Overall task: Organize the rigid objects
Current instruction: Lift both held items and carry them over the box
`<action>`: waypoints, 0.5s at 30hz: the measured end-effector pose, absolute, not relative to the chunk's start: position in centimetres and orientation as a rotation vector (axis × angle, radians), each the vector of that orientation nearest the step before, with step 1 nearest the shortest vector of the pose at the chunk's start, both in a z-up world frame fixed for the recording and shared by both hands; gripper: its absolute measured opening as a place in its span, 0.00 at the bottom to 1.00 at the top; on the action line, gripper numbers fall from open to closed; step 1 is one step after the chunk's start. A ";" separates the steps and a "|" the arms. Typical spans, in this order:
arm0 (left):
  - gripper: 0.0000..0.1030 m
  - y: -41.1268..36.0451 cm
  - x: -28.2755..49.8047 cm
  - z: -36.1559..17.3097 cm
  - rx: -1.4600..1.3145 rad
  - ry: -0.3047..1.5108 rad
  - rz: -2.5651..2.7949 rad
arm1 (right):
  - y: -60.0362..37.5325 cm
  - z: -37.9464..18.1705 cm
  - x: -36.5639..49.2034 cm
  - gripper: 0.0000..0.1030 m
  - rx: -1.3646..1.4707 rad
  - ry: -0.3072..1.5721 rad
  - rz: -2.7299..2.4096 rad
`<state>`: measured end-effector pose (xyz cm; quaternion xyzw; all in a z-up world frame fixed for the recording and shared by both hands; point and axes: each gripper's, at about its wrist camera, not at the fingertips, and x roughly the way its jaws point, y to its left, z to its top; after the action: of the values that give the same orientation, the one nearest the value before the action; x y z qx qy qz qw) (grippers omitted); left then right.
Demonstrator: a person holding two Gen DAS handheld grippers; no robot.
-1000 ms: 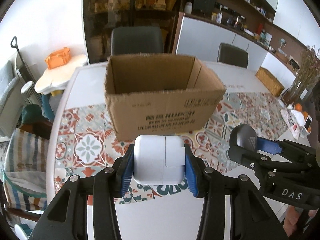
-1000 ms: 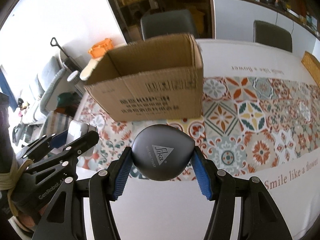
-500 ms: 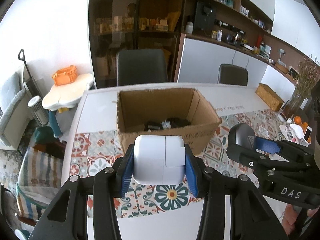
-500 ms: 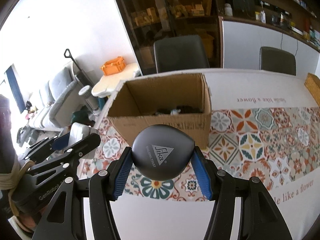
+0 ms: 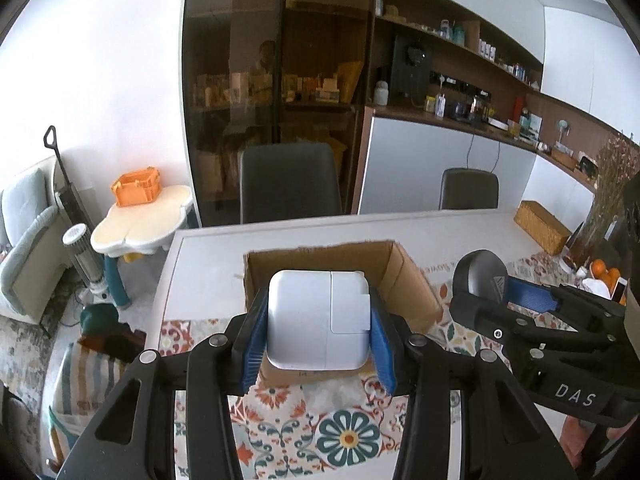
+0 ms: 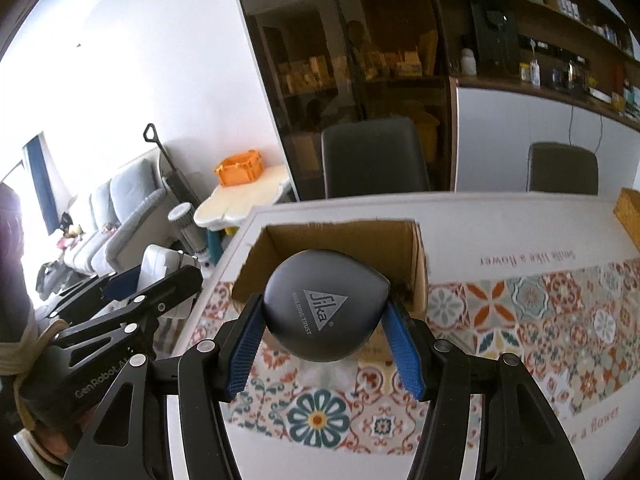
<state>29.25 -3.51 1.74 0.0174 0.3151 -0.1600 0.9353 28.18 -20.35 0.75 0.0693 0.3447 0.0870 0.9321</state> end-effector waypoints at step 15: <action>0.44 -4.7 34.4 1.2 0.035 0.654 -0.311 | -20.7 1.1 32.4 0.57 0.125 0.671 0.181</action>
<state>34.42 -4.72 1.20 0.0169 0.3201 -0.1521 0.9350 32.37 -20.70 1.13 0.0610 0.3285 0.0885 0.9384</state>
